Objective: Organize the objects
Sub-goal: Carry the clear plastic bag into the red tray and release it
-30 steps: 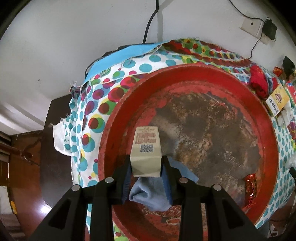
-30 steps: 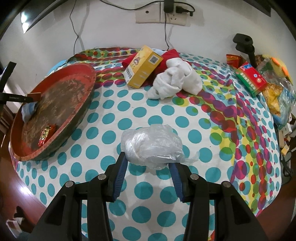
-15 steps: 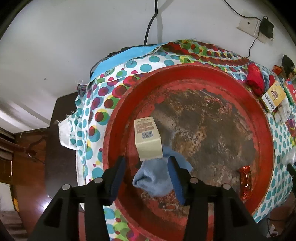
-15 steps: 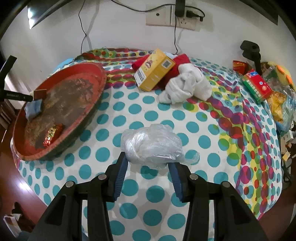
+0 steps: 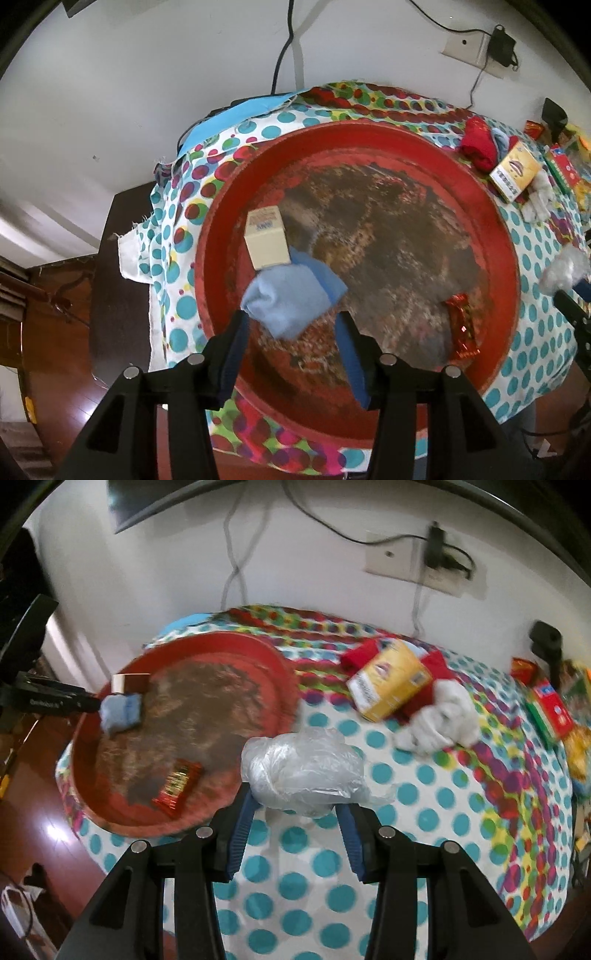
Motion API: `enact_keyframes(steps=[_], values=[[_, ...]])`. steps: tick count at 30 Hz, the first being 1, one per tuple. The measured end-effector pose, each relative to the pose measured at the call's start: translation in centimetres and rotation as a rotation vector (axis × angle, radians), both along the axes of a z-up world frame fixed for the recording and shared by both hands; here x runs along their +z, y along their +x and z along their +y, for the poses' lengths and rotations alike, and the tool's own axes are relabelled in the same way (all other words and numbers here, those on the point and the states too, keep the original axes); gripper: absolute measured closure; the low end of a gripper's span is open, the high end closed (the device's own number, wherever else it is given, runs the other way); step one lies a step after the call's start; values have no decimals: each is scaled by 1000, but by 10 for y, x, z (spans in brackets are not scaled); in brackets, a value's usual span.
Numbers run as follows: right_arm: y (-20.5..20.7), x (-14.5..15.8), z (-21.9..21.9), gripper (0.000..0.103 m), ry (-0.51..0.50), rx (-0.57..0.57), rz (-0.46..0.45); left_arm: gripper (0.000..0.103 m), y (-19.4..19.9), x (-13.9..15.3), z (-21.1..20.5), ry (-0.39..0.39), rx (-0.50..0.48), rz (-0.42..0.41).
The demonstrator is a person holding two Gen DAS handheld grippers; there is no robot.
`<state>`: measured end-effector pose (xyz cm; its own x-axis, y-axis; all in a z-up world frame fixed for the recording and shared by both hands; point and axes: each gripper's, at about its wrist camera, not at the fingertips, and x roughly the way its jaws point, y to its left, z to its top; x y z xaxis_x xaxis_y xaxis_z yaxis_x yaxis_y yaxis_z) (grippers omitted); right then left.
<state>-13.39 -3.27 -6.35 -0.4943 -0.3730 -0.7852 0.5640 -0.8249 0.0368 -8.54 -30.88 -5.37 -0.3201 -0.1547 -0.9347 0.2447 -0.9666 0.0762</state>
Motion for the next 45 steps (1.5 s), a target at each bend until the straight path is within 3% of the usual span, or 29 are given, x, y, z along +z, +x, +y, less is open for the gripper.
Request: enact_keyframes(steps=[13,27,45], values=[[22,2,-65,61,-10,162,-4,54,29,1,9,5,-17,-7],[37,-12,-129,61,29,302,-40,54,57,13,-16,-1,21,12],[43,-30,-181,60,64,376,-78,54,81,2,-46,19,82,-13]])
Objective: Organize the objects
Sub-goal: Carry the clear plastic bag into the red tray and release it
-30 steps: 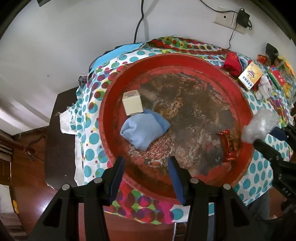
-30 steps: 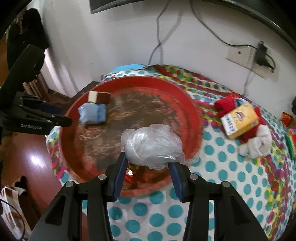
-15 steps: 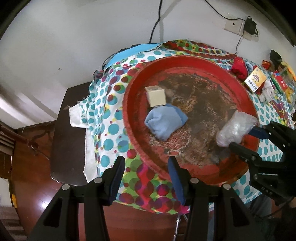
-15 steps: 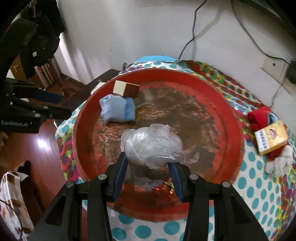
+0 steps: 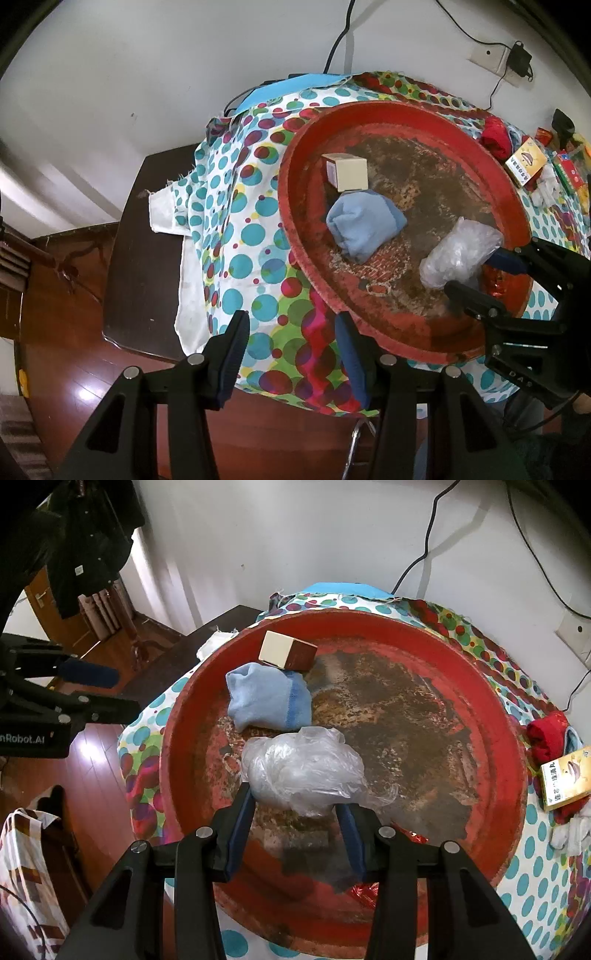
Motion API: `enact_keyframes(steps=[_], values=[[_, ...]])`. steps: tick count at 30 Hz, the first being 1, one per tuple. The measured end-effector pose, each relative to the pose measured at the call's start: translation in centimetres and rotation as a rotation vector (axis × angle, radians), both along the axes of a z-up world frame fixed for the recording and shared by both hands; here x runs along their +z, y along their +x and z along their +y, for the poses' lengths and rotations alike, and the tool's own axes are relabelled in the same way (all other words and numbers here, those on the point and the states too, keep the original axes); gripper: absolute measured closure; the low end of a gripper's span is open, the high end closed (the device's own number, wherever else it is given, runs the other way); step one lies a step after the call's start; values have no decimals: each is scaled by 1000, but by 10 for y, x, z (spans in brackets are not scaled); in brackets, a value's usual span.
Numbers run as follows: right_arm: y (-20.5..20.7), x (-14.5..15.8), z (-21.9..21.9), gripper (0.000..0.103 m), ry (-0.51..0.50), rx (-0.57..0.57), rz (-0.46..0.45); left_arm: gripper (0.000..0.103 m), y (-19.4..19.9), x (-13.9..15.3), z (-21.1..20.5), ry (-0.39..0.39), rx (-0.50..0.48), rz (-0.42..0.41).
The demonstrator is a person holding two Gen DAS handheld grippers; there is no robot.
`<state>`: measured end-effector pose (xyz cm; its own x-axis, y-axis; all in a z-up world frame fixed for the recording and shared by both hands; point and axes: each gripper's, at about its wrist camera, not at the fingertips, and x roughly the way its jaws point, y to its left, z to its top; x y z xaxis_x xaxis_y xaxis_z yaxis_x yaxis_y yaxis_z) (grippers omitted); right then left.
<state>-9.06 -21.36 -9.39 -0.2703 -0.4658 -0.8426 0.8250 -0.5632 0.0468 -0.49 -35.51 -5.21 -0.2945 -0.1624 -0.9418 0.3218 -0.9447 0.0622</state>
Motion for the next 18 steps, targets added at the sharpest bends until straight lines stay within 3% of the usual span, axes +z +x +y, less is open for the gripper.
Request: enact_keyframes(steps=[5,18], values=[[-4,1,3,41,-22,-14,-19,54,1,-2,0,4,5,-6],[-13,26,78,40,-79,-152,-3,54,-20,4,52,2,-82,5]])
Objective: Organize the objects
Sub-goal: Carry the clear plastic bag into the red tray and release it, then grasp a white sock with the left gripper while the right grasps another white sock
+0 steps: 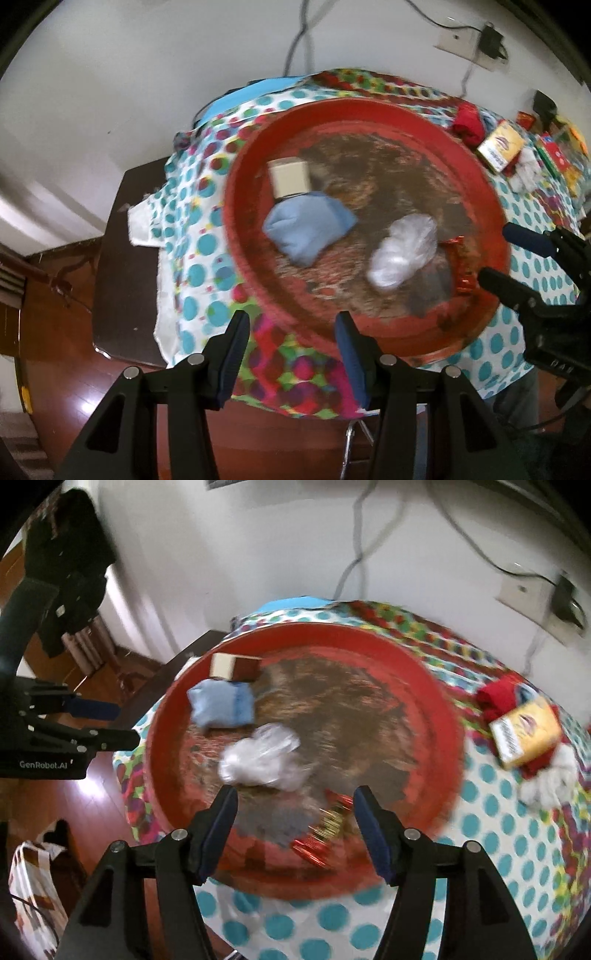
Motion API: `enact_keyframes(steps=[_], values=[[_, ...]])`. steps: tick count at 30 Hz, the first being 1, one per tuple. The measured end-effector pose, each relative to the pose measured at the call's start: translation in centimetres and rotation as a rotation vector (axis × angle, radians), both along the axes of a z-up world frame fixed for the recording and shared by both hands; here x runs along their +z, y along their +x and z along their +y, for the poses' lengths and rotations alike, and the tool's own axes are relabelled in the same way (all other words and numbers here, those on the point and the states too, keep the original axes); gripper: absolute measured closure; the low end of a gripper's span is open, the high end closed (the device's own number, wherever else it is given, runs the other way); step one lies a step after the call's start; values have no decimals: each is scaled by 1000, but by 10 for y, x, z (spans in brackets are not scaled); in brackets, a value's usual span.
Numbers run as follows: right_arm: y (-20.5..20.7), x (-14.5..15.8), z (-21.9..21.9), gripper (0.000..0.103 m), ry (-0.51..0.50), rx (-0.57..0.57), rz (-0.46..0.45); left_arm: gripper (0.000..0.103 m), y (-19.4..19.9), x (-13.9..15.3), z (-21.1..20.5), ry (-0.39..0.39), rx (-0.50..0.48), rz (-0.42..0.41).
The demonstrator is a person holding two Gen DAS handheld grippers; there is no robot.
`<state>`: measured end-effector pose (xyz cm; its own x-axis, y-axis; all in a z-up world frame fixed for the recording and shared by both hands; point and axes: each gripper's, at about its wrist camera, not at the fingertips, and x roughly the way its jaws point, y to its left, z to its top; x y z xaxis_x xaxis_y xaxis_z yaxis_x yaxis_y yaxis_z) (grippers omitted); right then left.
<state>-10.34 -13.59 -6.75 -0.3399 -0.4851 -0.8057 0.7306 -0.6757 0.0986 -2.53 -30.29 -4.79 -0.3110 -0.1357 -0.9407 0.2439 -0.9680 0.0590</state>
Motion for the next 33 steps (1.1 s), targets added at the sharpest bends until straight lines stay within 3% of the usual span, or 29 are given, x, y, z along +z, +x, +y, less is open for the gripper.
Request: enact_keyframes(steps=[16,26,33], values=[[-28,6,146,40,-18,-299,19,54,-55,-5,118,29,-220,-4],[-31,-13,224,40,-21,-436,1,54,-72,-16,168,37,-273,-21],[-51,-15,252,41,-40,-484,17,54,-100,-27,206,63,-326,-22]])
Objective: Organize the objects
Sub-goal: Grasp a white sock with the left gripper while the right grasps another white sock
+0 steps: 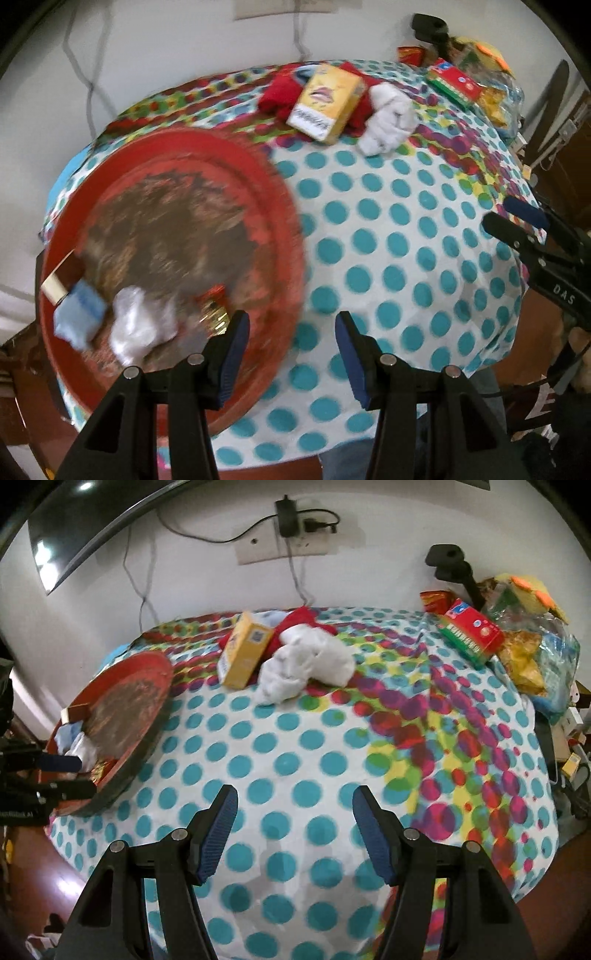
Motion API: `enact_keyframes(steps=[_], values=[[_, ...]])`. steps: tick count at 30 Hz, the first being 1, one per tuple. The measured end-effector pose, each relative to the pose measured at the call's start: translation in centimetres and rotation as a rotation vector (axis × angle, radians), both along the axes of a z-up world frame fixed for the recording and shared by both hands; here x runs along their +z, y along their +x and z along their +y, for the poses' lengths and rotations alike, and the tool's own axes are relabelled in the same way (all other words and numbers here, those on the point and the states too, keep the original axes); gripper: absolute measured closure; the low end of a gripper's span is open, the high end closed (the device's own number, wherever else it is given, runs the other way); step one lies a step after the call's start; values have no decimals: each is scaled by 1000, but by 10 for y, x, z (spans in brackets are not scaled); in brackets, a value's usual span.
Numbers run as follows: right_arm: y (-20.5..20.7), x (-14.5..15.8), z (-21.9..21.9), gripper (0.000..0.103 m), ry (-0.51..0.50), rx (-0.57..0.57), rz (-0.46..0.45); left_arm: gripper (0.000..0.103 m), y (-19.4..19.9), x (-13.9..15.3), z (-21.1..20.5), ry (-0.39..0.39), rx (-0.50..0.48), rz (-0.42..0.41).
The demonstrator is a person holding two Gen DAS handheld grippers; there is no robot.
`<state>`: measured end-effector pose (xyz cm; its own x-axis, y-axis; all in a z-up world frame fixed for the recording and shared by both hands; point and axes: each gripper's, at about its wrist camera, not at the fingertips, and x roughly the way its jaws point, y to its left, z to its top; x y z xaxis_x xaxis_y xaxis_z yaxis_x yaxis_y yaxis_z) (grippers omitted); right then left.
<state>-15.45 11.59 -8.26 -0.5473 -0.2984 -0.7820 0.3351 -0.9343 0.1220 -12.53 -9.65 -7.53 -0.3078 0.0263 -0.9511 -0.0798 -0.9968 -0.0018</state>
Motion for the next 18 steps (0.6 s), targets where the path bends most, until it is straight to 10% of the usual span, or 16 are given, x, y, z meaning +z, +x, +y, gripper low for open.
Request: enact_keyframes(steps=[18], values=[[-130,7,18,40,-158,33,-36,54,-150,-32,83,136,-156,72]])
